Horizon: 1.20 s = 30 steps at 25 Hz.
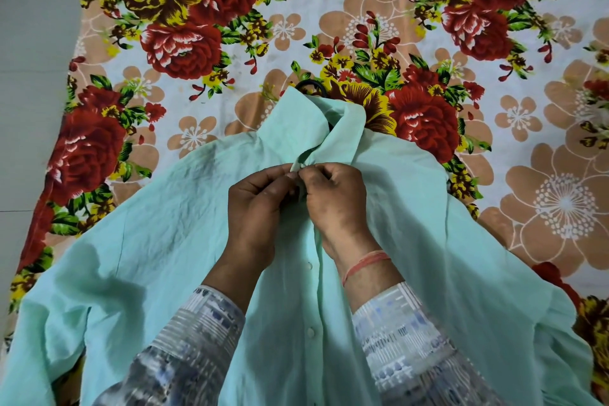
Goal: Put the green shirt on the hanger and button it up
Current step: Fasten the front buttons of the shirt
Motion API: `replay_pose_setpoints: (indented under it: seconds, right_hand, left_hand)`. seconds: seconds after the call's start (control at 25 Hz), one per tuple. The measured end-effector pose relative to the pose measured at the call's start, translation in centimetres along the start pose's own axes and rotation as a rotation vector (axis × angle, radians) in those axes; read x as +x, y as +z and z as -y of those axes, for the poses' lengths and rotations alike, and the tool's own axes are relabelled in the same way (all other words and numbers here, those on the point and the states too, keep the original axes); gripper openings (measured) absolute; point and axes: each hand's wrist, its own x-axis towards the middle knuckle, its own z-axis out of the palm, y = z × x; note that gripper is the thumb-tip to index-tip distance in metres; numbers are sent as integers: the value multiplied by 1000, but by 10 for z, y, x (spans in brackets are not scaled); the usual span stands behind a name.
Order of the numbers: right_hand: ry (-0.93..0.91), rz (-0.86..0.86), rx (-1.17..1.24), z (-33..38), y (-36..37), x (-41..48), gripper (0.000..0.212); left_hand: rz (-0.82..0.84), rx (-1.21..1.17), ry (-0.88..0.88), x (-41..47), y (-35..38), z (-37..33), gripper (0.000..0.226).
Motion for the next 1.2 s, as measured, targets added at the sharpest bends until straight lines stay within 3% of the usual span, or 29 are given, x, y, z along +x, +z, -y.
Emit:
replay_pose_setpoints:
  seconds: [0.16,0.32,0.48,0.72,0.88,1.08,1.2]
  right_hand:
    - [40,32,19,3,-1,5,37]
    - [37,81,-43,6,-8,6,46]
    - [-25,124,-61,3,-14,6,25]
    - [-188,72,-99,-10,-20,-10,17]
    - [-76,43,-47,-14,-11,-2,17]
    - [-31,202,21,-13,-21,3,17]
    - [-91,119,-80,-15,-23,7,19]
  left_hand:
    - [49,-51,-29,4,-4,0,30]
    - [37,-53,-77,9,-5,0,12]
    - [13,-57,-79,8,-5,3,16]
    - [-43,92,7,6,-1,13,17]
    - [-17,155,41,5,-2,15,21]
    - [-29,190,82,8,-1,23,14]
    - [-42,187,95,10,-1,28,15]
